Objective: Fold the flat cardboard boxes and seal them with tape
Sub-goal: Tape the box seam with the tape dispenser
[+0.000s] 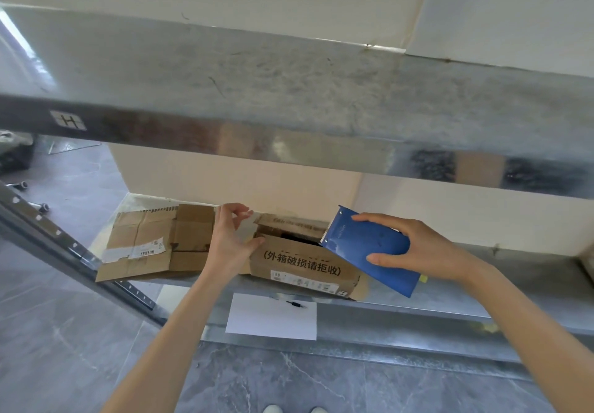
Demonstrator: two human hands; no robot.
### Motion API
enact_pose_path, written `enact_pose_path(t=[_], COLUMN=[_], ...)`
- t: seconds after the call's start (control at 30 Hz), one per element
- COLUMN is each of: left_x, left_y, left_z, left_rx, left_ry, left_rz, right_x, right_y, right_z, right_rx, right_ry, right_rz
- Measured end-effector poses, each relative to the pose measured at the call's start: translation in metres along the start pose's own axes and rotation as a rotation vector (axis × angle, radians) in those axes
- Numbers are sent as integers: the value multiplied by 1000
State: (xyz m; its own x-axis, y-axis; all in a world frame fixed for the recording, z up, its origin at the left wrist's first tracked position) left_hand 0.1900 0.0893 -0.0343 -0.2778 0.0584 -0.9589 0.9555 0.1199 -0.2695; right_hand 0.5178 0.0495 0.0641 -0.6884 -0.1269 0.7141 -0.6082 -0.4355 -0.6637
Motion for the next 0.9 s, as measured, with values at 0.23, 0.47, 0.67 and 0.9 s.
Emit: enact_pose_path(t=[0.23,0.47,0.67,0.9], left_x=[11,19,21,20], left_y=[7,9,10,12], left_z=[5,8,10,10], left_rx=[77,75,65,55], left_ry=[-2,-33,-11,-3], left_rz=[-101,-136,-172,-179], right_x=[-11,-14,-19,-26], right_y=[3,5,3,8], right_z=[-3,-15,-24,-40], right_rx=[44,112,215,279], right_ry=[43,62,108,154], right_rz=[-33,-99,-108,-67])
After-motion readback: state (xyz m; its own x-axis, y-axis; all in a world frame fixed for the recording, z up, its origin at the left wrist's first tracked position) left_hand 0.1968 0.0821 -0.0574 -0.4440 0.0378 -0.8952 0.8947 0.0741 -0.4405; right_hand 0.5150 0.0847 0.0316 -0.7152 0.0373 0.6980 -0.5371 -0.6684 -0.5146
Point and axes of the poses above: each hand's wrist, its own z-axis away from the middle knuckle, its own y-axis out of the palm, x = y × z, the point moved 3 cm from there along -z, towards the middle knuckle, and after that the axes turned 3 degrees about z, right-handed, at the moved point
